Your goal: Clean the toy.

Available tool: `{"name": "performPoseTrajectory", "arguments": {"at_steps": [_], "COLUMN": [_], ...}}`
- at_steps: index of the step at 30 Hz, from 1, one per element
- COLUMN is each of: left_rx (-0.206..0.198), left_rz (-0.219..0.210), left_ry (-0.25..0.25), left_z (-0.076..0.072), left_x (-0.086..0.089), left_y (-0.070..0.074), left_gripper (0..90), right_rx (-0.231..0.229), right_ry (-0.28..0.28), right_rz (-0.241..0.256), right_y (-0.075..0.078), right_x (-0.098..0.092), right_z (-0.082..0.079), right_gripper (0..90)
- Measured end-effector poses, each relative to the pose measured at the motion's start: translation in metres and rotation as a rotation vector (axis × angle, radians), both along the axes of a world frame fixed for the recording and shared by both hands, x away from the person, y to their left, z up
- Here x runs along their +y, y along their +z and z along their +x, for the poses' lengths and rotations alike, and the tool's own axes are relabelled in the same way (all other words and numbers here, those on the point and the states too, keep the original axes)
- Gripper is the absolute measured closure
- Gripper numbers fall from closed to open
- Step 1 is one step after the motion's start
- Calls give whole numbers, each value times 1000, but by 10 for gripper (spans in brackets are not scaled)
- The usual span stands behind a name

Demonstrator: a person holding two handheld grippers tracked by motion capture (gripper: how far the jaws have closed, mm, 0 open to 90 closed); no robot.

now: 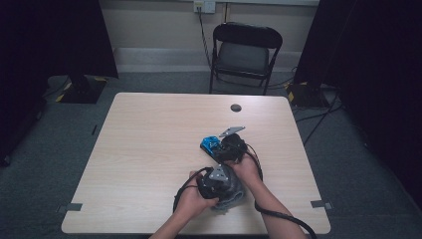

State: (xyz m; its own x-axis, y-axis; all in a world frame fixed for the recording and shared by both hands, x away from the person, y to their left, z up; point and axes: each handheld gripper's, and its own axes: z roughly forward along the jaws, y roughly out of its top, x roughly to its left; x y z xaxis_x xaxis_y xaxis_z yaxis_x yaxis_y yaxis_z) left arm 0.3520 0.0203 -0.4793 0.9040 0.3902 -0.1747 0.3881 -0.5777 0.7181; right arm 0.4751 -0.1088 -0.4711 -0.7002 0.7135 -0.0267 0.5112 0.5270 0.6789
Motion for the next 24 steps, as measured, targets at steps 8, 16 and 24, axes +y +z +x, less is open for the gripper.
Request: {"name": "performPoseTrajectory", "arguments": {"at_steps": [8, 16, 24], "left_rx": [-21, -53, -77], "left_rz": [-11, -13, -30], "left_ry": [-40, 31, 138], "left_z": [-9, -5, 7], "left_x": [5, 36, 77], "left_y": [9, 23, 34], "left_gripper": [798, 798, 798], "right_rx": [3, 1, -3], "right_ry": [3, 3, 1], "right_rz": [-4, -1, 0], "right_y": [0, 0, 0], "right_x": [0, 0, 0], "right_z": [0, 0, -1], "right_gripper": [435, 436, 436]}}
